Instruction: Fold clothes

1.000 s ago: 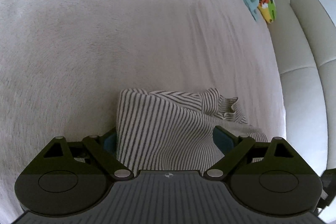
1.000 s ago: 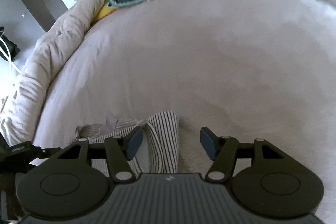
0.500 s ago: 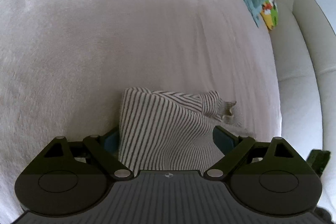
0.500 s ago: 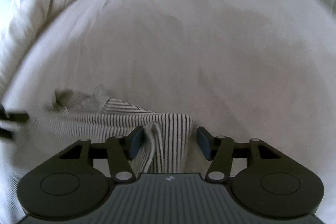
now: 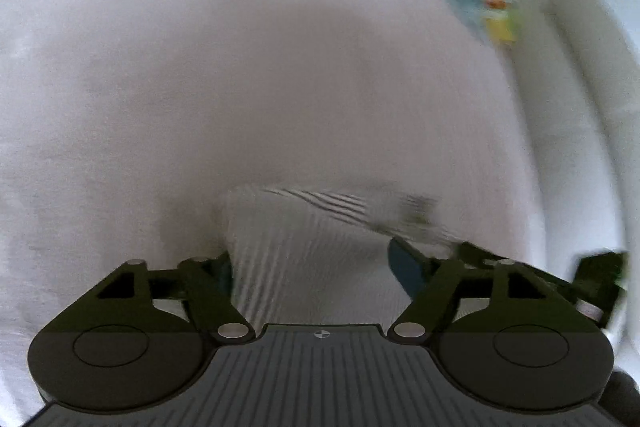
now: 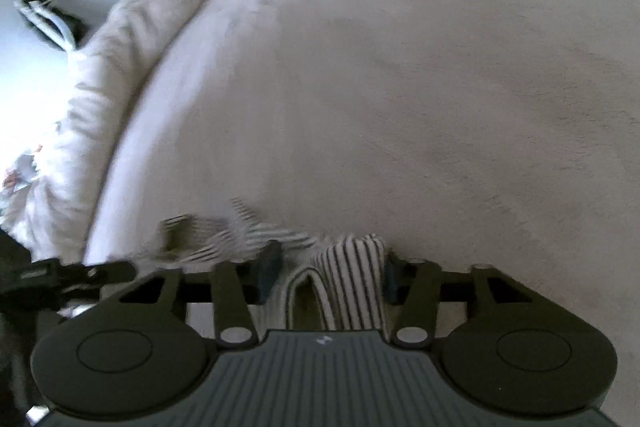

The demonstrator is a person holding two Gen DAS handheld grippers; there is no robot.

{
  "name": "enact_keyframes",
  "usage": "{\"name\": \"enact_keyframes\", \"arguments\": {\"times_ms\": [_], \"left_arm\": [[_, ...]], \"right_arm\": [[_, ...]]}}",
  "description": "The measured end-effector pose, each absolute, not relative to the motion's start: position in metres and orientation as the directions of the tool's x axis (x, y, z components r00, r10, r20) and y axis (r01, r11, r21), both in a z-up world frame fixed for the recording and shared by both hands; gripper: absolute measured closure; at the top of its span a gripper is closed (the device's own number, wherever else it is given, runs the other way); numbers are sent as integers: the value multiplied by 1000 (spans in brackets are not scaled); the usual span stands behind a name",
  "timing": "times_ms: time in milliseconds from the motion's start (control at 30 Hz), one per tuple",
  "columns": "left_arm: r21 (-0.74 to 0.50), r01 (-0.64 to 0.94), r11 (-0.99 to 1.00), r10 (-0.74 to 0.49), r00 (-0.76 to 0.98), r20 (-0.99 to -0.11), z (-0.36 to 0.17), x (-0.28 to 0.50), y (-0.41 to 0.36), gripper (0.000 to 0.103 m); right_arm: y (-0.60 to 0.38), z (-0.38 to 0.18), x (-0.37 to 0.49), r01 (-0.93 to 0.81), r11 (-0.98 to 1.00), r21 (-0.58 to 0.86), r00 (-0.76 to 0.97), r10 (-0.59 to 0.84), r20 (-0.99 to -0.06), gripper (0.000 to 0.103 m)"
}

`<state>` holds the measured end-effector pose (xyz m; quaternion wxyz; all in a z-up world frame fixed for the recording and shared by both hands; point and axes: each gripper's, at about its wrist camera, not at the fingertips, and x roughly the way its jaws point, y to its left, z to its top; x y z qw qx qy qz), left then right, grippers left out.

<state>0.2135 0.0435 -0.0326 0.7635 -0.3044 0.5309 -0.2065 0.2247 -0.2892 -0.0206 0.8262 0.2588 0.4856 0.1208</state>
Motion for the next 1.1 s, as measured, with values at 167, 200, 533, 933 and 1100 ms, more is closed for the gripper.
{"name": "enact_keyframes", "arguments": {"times_ms": [167,200,533,933,1100], "left_arm": [[-589,-3,808,-552,344,-759,-30,199,66,20],[-570,-30,821,-529,334,-780,-36,199,68,20],[-641,345,686,-728,307,-613,4,190,12,10],[-826,96,555,-813,271,-515,-39,199,41,7],[-813,112,572,-806,264,-530,-40,193,50,6]], "right_arm": [[-299,-21,225,59,880,471,488,386,-783,61],[-299,-27,228,93,880,466,484,369,-794,60],[-296,-21,222,66,893,446,493,359,-792,48],[-283,-18,223,34,872,488,497,409,-765,48],[-294,-23,227,70,886,459,485,372,-791,49]]}}
